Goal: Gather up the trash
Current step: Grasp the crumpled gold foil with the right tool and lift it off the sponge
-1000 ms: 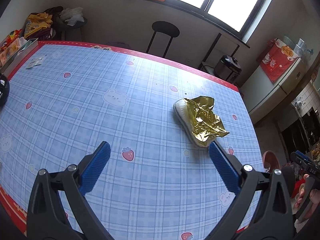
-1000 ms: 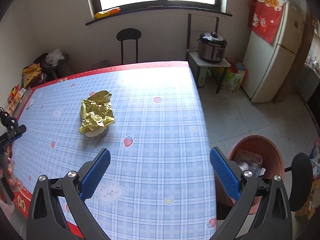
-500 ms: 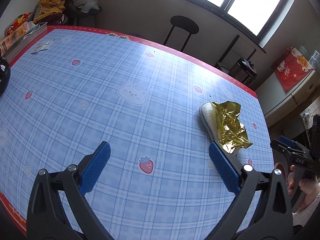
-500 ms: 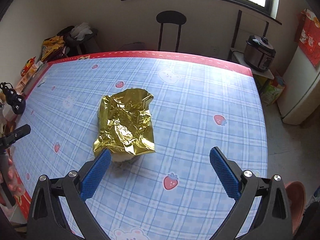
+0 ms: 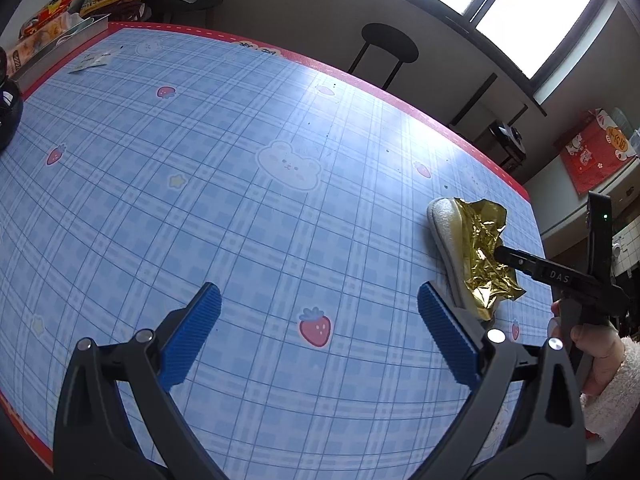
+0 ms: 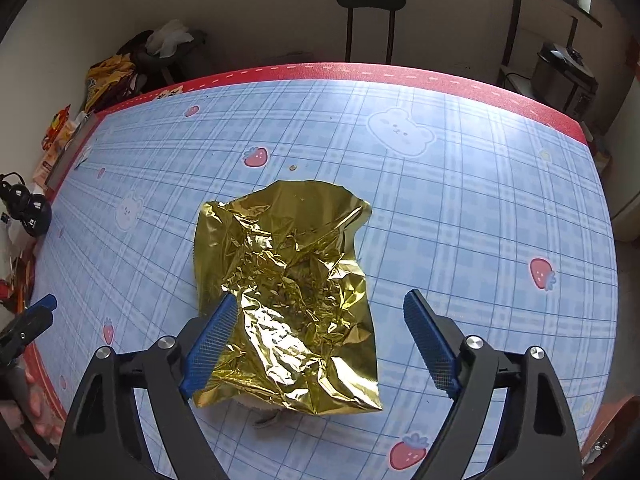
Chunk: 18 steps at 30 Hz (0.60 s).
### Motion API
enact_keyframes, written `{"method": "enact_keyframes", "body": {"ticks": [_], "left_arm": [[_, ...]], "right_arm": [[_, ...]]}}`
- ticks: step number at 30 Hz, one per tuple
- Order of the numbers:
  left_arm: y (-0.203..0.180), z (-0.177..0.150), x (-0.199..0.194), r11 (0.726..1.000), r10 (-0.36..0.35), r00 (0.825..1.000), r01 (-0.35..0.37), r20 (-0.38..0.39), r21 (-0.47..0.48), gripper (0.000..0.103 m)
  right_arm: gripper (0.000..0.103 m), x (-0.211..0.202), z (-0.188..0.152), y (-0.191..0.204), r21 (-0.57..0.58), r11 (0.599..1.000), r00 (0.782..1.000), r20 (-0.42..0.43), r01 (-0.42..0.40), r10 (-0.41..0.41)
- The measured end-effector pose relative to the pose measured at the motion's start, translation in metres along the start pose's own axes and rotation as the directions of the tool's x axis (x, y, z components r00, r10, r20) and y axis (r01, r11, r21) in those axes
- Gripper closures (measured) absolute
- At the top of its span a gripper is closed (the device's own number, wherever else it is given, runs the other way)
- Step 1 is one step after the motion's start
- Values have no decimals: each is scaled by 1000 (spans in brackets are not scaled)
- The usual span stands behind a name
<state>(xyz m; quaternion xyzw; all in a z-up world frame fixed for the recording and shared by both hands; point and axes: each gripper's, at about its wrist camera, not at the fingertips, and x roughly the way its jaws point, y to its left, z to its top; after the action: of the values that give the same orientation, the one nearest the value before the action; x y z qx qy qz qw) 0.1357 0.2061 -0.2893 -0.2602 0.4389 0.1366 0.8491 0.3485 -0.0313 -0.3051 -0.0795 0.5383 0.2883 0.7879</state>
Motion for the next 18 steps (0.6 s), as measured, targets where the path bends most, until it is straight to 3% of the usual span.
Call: {"method": "enact_keyframes", "body": {"ticks": [9, 12, 13, 18], "left_arm": [[-5, -4, 6, 1000, -20, 1000, 20, -23, -12, 6], [-8, -4, 8, 1000, -28, 999, 28, -28, -8, 6], [-10, -3, 9, 1000, -31, 999, 30, -30, -6, 6], [-21, 1, 15, 999, -38, 998, 39, -45, 10, 6]], "right_arm": [[22, 21, 3, -10, 156, 984, 995, -34, -88, 94], [44, 14, -3, -9, 149, 982, 992, -34, -118, 124], [61, 10, -6, -10, 155, 980, 991, -33, -124, 131], [83, -14, -21, -12, 183, 971, 987, 11, -157, 158]]}}
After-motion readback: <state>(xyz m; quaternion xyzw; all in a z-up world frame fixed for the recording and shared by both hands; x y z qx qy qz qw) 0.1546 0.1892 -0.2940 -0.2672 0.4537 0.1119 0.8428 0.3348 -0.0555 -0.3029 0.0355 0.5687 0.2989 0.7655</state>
